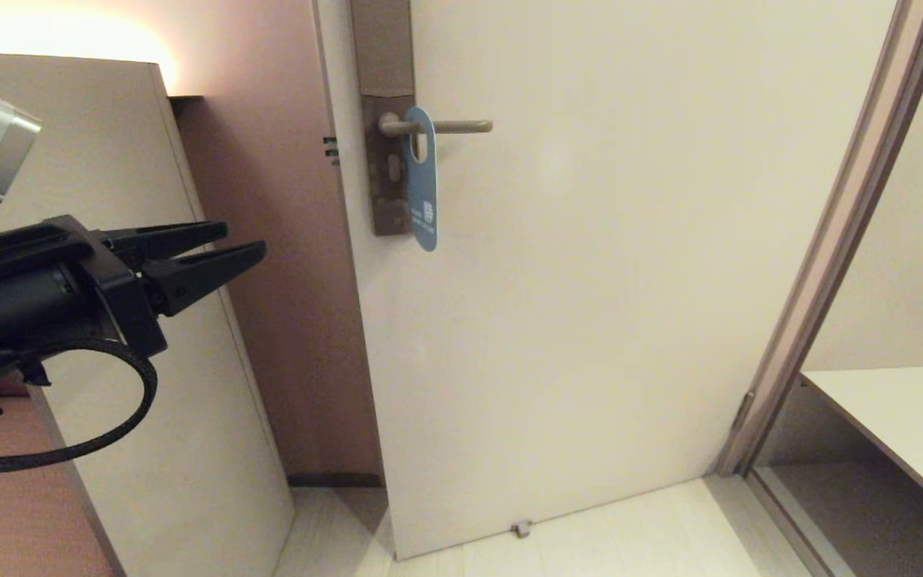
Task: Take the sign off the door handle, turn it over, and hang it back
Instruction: Take down the sign
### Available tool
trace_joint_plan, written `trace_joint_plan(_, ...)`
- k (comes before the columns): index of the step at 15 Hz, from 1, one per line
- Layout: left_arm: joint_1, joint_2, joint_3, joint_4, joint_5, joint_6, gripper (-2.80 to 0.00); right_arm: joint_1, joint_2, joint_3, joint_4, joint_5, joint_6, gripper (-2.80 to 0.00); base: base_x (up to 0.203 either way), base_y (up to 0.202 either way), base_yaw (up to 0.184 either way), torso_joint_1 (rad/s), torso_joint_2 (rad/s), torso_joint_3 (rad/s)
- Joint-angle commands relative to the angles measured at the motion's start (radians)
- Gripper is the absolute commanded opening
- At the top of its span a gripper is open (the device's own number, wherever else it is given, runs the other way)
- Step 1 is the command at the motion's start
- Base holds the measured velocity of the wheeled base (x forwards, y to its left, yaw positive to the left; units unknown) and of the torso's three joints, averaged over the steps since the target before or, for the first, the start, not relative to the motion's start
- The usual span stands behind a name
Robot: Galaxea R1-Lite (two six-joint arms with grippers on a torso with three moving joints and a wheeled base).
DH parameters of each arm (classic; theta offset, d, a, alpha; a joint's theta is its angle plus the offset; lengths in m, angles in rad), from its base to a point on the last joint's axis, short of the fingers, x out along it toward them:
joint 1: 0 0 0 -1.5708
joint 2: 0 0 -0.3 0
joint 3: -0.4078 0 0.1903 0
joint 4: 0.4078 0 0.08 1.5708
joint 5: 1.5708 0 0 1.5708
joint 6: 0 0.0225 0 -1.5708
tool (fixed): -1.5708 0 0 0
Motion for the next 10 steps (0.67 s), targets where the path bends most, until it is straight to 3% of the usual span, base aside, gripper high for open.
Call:
trace_joint_plan(1, 0.0, -0.011, 0.001, -0.003, 0.016, 0.001, -2.8, 0.0, 0.001, 0.0, 0.0, 0.001, -0.001, -2.8, 0.0, 0.0, 0.0, 0.0, 0.0, 0.0)
trace_joint_plan(5, -0.006, -0.009, -0.006, -0.003, 0.066, 0.004, -2.8, 0.0, 0.001, 0.0, 0.0, 0.001, -0.001, -2.8, 0.0, 0.0, 0.0, 0.0, 0.0, 0.0)
trace_joint_plan(10, -0.121, 0.034, -0.065, -0.001, 0.076, -0.003, -2.8, 0.0, 0.001, 0.0, 0.0, 0.001, -0.001, -2.8, 0.0, 0.0, 0.0, 0.0, 0.0, 0.0)
